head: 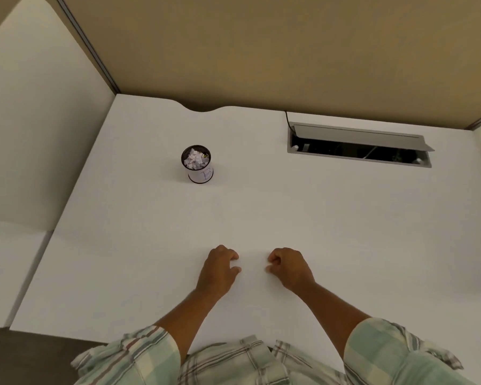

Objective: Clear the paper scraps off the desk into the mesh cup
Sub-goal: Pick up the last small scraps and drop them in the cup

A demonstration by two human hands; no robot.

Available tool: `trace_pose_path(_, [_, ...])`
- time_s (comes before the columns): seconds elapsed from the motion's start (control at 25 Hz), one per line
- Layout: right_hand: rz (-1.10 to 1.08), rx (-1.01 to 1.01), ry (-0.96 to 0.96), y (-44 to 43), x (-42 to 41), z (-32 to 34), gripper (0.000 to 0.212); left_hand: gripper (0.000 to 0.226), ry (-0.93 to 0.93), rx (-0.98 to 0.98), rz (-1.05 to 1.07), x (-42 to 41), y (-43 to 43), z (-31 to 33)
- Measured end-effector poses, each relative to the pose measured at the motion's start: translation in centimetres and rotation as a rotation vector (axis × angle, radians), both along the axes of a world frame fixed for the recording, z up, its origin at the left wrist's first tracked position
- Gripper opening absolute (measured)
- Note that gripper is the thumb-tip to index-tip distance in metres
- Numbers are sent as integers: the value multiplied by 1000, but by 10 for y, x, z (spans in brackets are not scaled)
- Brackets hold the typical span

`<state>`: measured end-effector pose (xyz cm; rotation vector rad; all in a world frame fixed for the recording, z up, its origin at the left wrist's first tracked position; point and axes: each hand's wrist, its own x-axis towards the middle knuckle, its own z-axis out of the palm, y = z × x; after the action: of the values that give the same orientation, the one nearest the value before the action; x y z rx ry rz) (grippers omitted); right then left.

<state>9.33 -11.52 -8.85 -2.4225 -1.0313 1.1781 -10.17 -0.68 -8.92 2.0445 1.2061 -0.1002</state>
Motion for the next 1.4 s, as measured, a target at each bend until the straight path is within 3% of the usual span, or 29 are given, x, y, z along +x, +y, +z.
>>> trace_pose_path(0.2, [120,-5,-129,-1,-6,-7,13,69,176,259,-152,-16,-7,-5])
trace_pose_path(0.52, [219,29,-217,1,-10,-11,1,113,378,223,-288,-26,27,-13])
trace_pose_path(0.72, [287,25,-268,3,-10,-11,13,122,406,136,-296,-20,56,-9])
trace_pose_path(0.88, [135,72,-178,35,-7,3,13,121,433,110,-302,-16,69,-6])
trace_pose_path(1.08, [30,274,-71,128,-2,43,13,120,437,103,-311,-16,69,-9])
trace_pose_path(1.4, [65,462,-104,282,-17,96,14,119,487,104,-331,-12,70,-18])
